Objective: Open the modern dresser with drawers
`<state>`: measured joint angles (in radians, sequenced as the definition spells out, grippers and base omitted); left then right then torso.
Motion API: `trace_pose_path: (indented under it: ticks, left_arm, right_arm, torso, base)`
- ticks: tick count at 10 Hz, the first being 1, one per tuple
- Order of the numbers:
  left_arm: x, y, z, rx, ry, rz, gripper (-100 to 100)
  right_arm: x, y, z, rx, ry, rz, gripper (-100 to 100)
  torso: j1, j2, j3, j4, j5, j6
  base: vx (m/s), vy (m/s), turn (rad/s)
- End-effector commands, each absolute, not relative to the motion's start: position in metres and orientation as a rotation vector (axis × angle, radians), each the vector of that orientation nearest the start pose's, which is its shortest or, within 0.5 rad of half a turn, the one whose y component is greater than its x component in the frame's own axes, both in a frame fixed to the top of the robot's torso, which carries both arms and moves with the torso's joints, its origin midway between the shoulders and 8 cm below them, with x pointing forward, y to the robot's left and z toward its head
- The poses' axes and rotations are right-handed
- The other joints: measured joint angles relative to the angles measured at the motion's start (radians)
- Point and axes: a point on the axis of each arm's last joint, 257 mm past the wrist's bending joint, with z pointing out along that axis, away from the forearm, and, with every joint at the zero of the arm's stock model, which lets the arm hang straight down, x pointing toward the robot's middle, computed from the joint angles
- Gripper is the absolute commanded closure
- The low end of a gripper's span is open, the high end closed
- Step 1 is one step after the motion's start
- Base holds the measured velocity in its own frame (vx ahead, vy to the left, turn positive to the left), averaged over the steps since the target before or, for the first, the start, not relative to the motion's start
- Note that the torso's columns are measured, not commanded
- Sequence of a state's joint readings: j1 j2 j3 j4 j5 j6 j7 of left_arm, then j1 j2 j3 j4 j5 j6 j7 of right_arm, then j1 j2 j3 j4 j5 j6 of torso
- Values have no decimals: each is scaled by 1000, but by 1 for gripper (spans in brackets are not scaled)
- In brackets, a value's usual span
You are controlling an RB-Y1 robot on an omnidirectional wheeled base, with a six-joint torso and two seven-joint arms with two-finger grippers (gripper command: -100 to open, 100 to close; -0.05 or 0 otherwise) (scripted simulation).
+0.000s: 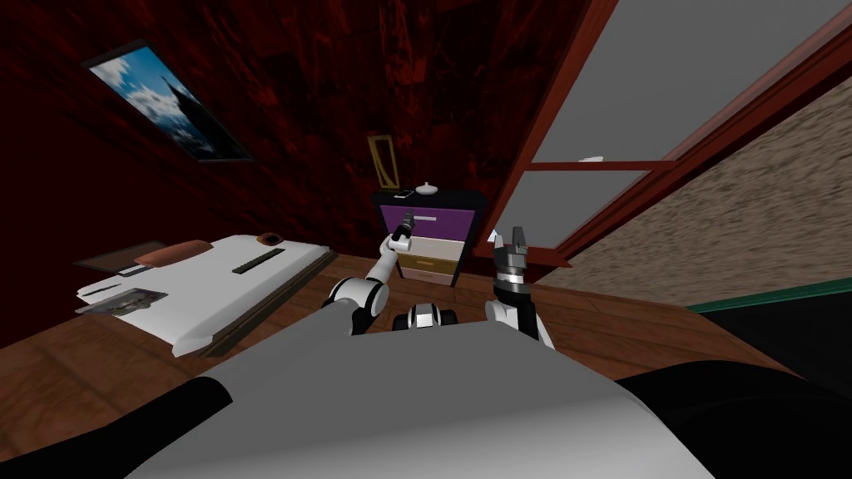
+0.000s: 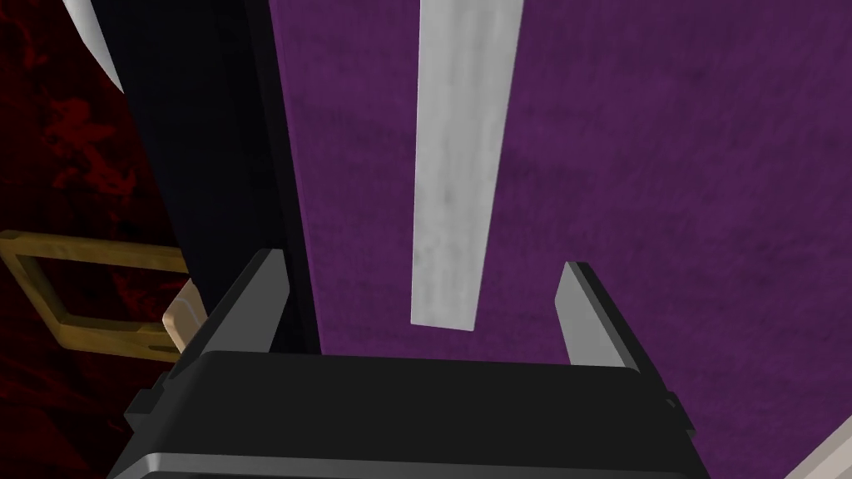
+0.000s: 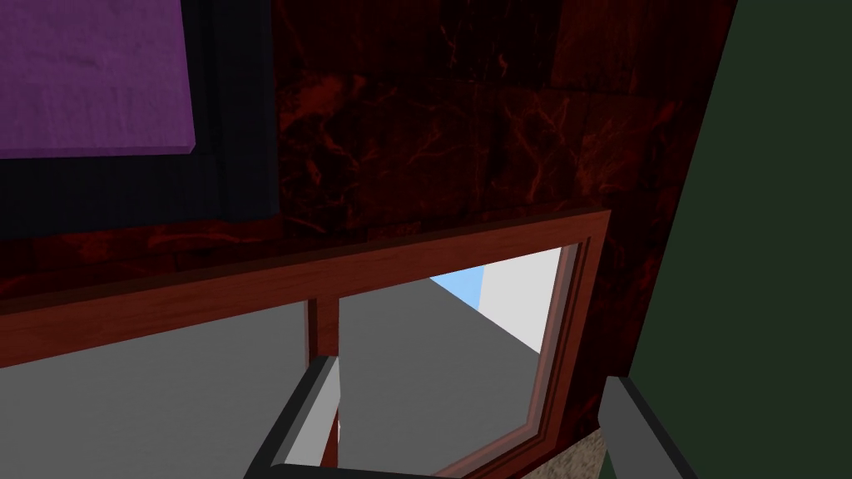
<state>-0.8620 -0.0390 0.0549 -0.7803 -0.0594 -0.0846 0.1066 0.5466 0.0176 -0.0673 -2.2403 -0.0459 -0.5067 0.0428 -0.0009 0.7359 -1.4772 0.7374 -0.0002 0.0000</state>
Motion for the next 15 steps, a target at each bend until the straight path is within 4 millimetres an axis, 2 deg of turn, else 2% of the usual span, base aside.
trace_pose_path:
  ticks: [1, 3, 4, 5, 6, 9, 10, 12, 14, 15]
  left_arm:
    - [708, 61, -111, -1042, 1336, -1417, 100]
    - [700, 74, -123, -1064, 1319, -1412, 100]
    - [698, 77, -111, -1049, 1291, -1427, 100]
    - [695, 92, -127, -1073, 1312, -1392, 100]
    - [692, 96, -130, -1078, 1304, -1391, 100]
    - [679, 111, -122, -1072, 1253, -1405, 100]
    - [674, 124, -130, -1084, 1266, -1381, 100]
    - [660, 139, -132, -1090, 1232, -1381, 100]
    - [656, 142, -132, -1091, 1223, -1382, 100]
    - [650, 152, -137, -1098, 1238, -1362, 100]
  right_arm:
    - [339, -317, -6, 733, 626, 1187, 0]
    - [339, -317, -6, 733, 626, 1187, 0]
    - [339, -317, -6, 733, 626, 1187, 0]
    - [339, -317, -6, 733, 626, 1187, 0]
    - [339, -317, -6, 733, 626, 1187, 0]
    - [339, -317, -6, 733, 626, 1187, 0]
    - [339, -317, -6, 733, 626, 1187, 0]
    - [339, -317, -6, 733, 626, 1187, 0]
    - [339, -317, -6, 733, 626, 1187, 0]
    - [339, -317, -6, 733, 626, 1187, 0]
  torso:
    - [0, 0, 0, 0, 0, 0]
    - [-1, -7, -5, -4, 0, 1]
    - [2, -8, -6, -6, 1, -1]
    - [5, -6, -5, -4, 2, -2]
    - [3, -12, -7, -5, 1, 1]
    - [8, -13, -9, -8, 3, -4]
    - [9, -10, -6, -7, 3, -5]
    - [8, -17, -11, -9, 3, -5]
    - [12, -15, -10, -11, 5, -7]
    - [13, -11, -7, -10, 5, -8]
  base:
    - [79, -38, -162]
    - [81, -35, -38]
    - [3, -9, 0]
    - [59, -23, -150]
    - [70, -25, -96]
    - [24, -15, -3]
    - [82, -17, -144]
    - [69, -25, -46]
    - [6, -12, -5]
    - [83, -32, -140]
